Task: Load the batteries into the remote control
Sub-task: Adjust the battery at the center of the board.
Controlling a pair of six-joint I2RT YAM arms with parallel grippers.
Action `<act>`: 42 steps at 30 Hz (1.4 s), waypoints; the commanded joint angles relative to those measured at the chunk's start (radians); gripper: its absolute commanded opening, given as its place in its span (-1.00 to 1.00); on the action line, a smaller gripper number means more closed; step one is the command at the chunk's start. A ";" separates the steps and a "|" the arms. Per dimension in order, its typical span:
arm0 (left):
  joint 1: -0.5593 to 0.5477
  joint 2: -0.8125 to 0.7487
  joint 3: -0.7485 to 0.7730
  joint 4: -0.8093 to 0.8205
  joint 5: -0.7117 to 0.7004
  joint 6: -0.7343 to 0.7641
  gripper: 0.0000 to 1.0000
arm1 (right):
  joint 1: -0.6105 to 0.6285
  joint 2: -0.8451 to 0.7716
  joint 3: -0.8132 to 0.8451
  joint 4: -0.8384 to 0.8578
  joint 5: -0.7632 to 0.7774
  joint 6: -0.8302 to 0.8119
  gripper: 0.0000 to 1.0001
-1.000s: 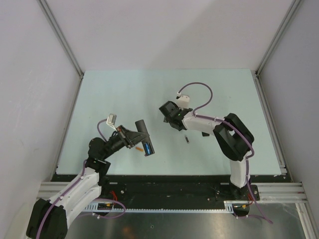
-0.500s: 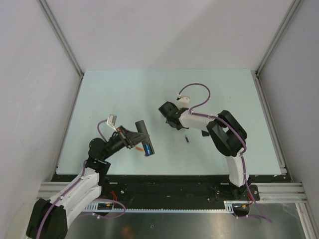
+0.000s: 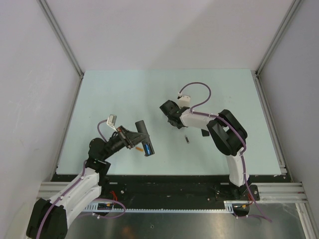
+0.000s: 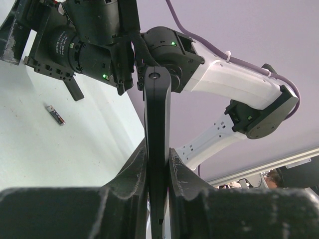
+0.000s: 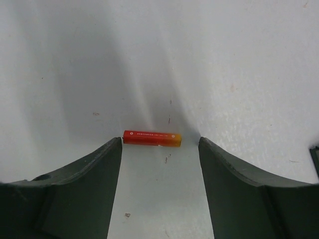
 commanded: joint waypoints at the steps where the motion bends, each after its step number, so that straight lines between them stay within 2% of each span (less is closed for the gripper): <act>1: -0.007 -0.007 -0.002 0.036 -0.013 -0.004 -1.00 | -0.001 0.025 0.031 -0.001 0.008 0.022 0.33; 18: -0.007 -0.023 -0.010 0.036 -0.010 -0.009 -1.00 | -0.004 0.049 0.042 -0.003 -0.010 0.014 0.19; 28: -0.007 -0.023 -0.014 0.035 -0.011 -0.007 -1.00 | -0.004 0.048 0.039 0.003 -0.030 -0.035 -0.15; 32: -0.007 -0.023 -0.013 0.036 -0.011 -0.009 -1.00 | 0.003 0.014 0.020 0.016 -0.012 -0.108 -0.27; 38: -0.007 -0.032 -0.011 0.036 0.000 -0.007 -1.00 | 0.045 -0.115 -0.050 0.144 -0.069 -0.586 -0.33; 39: -0.007 -0.033 -0.010 0.036 0.001 -0.004 -1.00 | 0.042 -0.136 -0.069 0.172 -0.123 -0.651 -0.32; 40: -0.007 -0.036 -0.010 0.036 0.006 -0.003 -1.00 | 0.042 -0.162 -0.087 0.190 -0.198 -0.782 -0.32; 42: -0.007 -0.042 -0.011 0.036 0.018 0.002 -1.00 | 0.036 -0.245 -0.159 0.238 -0.286 -0.907 -0.32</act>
